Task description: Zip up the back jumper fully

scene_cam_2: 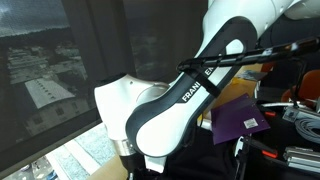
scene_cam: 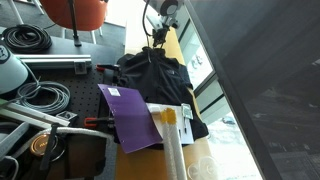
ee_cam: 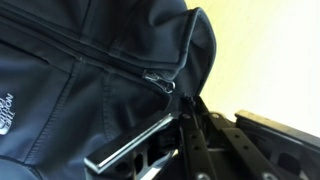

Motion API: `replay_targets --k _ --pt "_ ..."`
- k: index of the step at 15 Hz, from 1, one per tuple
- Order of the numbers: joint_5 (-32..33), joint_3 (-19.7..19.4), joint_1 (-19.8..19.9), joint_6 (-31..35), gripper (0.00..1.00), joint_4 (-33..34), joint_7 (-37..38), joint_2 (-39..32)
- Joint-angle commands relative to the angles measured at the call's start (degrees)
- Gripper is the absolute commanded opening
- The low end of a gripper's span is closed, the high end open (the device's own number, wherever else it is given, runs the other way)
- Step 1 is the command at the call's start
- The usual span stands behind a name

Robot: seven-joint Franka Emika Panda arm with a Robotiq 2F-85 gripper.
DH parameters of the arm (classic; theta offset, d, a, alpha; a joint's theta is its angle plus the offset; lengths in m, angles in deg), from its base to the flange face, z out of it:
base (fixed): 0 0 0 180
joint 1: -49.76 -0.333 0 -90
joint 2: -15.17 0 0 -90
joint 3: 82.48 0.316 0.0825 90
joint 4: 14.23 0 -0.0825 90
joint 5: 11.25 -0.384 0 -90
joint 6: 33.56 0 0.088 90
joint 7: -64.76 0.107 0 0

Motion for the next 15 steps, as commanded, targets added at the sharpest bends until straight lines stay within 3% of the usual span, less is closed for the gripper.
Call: replay_targets --k 1,8,15 --pt "-0.36 1.48 1.71 5.66 0.02 -10.06 -2.3 6.46" --pt "0.12 0.94 3.59 13.56 0.02 -21.39 -5.15 10.92" --pt "0.12 0.71 5.27 16.35 0.02 -26.17 -6.47 13.74"
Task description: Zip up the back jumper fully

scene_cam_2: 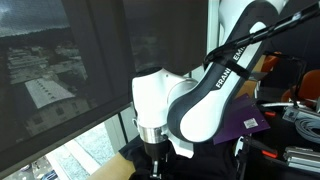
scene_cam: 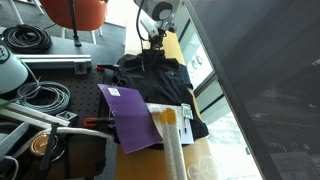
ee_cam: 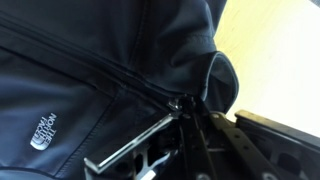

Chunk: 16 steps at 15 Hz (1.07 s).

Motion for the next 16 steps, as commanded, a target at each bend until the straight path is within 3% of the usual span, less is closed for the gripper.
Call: replay_targets --k 1,6,7,9,16 --pt "0.1 0.47 1.52 1.2 0.02 -3.9 -1.08 2.83" --pt "-0.51 0.62 2.9 0.03 0.05 -3.92 -1.11 2.71" --pt "-0.56 0.55 3.04 0.0 0.32 -3.86 -0.95 2.67" --pt "-0.72 0.63 3.46 -0.3 0.39 -3.66 -1.01 2.59" --pt "-0.76 0.33 4.61 -1.22 0.89 -4.73 -0.67 4.64"
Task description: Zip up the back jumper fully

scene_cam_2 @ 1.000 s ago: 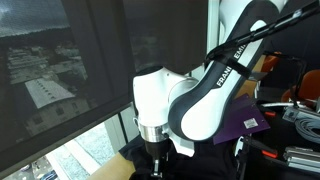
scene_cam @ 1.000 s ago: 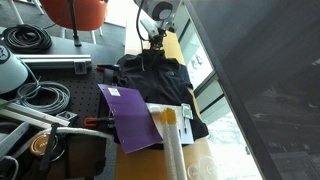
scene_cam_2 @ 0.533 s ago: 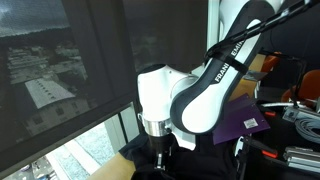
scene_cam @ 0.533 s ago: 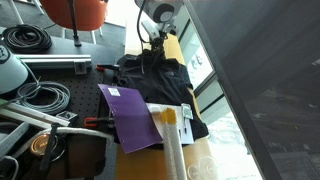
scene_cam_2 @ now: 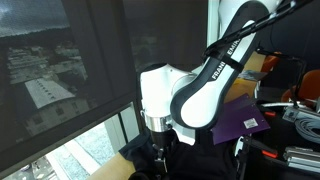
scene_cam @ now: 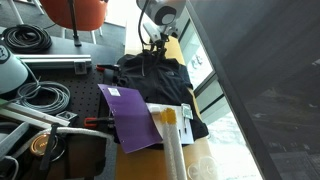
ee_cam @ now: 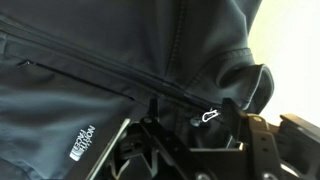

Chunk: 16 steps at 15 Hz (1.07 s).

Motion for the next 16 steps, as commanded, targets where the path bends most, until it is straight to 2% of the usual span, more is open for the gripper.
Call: replay_targets --k 1,9,16 --pt "-0.64 0.22 1.02 -1.22 0.98 -2.63 -0.33 3.93" --pt "-0.23 -3.5 4.66 -7.58 1.0 -10.75 2.68 15.32" --pt "-1.4 -3.1 10.71 -11.86 1.0 -20.1 0.85 29.87"
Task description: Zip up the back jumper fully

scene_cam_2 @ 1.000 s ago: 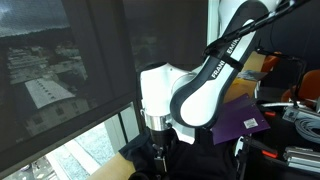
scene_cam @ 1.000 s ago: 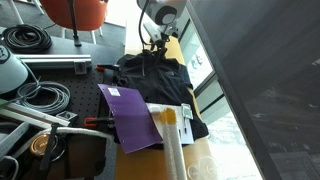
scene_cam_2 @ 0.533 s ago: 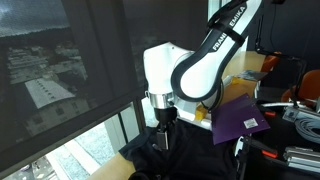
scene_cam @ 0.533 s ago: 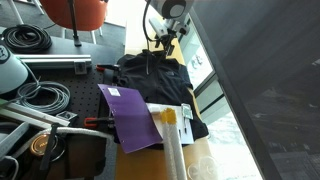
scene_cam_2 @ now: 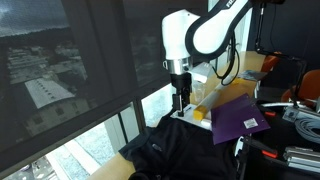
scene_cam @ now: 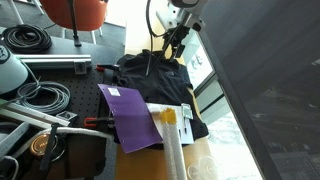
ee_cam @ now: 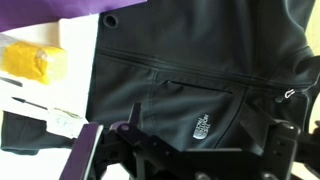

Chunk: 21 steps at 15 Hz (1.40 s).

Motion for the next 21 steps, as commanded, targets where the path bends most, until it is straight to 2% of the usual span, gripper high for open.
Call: replay_targets --k 1,5,9,10,21 --pt "-1.49 0.98 2.3 -3.05 1.0 -6.22 -0.91 9.22" --pt "-4.44 1.86 4.42 -8.23 1.0 -8.91 -2.96 15.89" --pt "-5.77 1.77 5.22 -11.02 1.0 -10.23 -3.46 19.3" --pt "-4.38 1.77 4.88 -9.78 1.0 -8.51 -2.27 16.89" --pt "-4.54 1.82 5.09 -10.0 1.0 -9.72 -2.29 18.08"
